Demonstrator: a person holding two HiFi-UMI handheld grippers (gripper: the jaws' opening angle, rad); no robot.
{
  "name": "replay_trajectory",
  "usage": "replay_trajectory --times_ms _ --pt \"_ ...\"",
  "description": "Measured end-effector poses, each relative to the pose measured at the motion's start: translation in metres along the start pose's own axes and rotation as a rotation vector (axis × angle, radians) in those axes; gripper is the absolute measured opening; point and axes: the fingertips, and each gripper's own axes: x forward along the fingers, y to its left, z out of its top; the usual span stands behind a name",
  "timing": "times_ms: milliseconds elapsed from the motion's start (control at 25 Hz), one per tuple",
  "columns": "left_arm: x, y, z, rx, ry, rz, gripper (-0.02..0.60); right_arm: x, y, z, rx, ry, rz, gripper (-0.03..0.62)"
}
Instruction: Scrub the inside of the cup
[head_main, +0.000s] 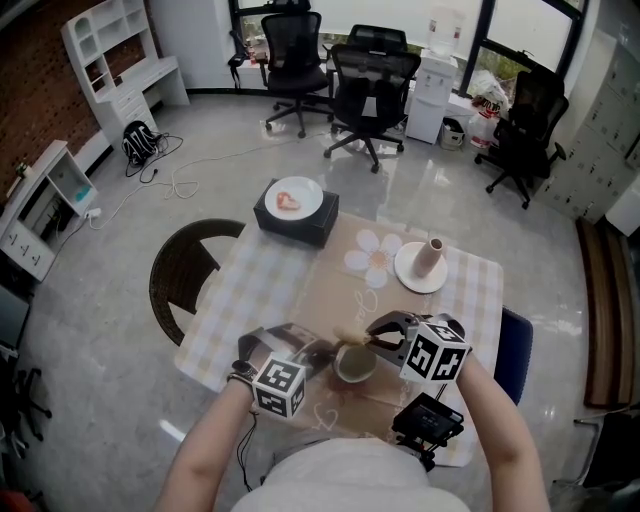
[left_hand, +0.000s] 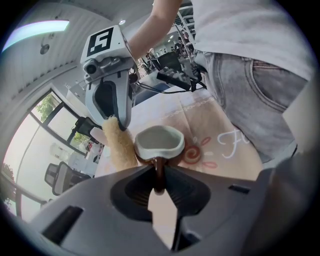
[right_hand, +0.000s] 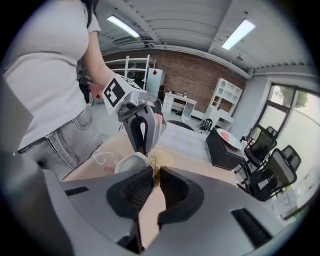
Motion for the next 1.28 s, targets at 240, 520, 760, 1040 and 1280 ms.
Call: replay_trajectory --times_ms 240,520,760,1040,1280 --pt "0.000 0.000 0.002 0.026 0.006 -0.001 0.066 0.021 0.005 0.000 -0.141 0.115 0.041 0.044" --pt "-0.004 0.002 0.005 0.037 0.021 0.005 0.066 0.026 -0.006 -0.022 -0.052 0.186 0.078 0.044" --pt "-0.004 0.005 0.002 0.029 0.025 0.005 0.066 0.006 -0.007 -0.007 -0.042 0.100 -0.035 0.044" --pt "-0.001 0.003 0.003 0.046 0.019 -0.002 0.066 0.006 0.005 0.010 -0.234 0.166 -0.026 0.044" --pt "-0.005 0.006 0.005 0.051 0.034 0.004 0.066 0.028 0.010 0.013 -0.396 0.310 0.120 0.044"
